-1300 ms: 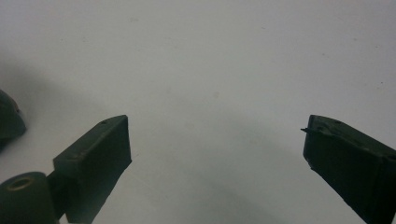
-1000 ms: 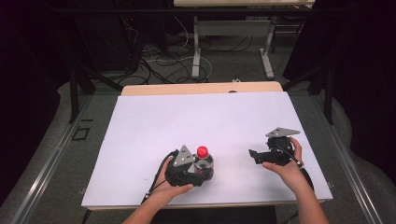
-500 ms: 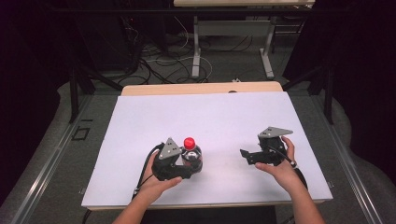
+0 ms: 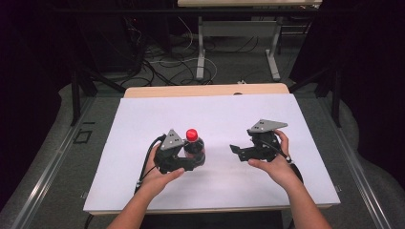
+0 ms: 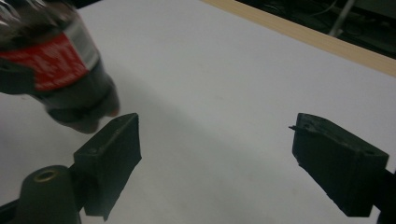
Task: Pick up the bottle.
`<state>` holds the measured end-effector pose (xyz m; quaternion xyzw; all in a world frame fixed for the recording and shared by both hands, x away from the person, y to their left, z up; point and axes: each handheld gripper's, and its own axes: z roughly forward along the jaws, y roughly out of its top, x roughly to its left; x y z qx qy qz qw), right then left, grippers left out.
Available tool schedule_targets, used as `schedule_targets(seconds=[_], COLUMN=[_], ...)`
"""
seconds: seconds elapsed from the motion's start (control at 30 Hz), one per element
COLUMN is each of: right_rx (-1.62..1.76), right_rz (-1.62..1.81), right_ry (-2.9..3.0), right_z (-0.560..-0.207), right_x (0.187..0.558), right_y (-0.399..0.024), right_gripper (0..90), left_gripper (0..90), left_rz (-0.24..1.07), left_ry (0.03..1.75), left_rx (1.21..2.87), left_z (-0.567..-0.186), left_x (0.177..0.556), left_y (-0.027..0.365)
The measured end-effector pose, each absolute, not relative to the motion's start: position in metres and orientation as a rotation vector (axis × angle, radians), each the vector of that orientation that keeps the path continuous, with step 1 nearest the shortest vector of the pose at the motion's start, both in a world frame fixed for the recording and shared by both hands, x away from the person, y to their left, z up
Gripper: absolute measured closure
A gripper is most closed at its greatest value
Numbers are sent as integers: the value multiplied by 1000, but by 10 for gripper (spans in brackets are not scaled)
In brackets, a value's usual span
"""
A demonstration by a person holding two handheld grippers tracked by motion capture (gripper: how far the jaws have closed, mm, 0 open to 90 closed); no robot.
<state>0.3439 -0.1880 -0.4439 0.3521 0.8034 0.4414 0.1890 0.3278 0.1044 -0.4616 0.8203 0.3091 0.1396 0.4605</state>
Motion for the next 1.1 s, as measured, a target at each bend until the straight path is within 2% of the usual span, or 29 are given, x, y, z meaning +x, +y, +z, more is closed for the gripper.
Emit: schedule_targets(seconds=[0.4,0.57,0.9,1.1], right_rx=[875,833,798,814], right_rz=[1326,1352,1408,1401], right_ry=[2282,2304,2297,2310], right_z=[-413,-403,-398,-398], right_x=[338,333,331,331], right_y=[-161,-154,-131,-119], right_gripper=[172,196,239,302], left_gripper=[295,296,297,297], left_rz=[364,323,333,342], left_ry=[754,761,739,740], left_rx=[2024,2044,2083,2076], left_z=[-468,-470,-477,-480], left_x=[335,334,328,324], left_y=[90,87,77,72])
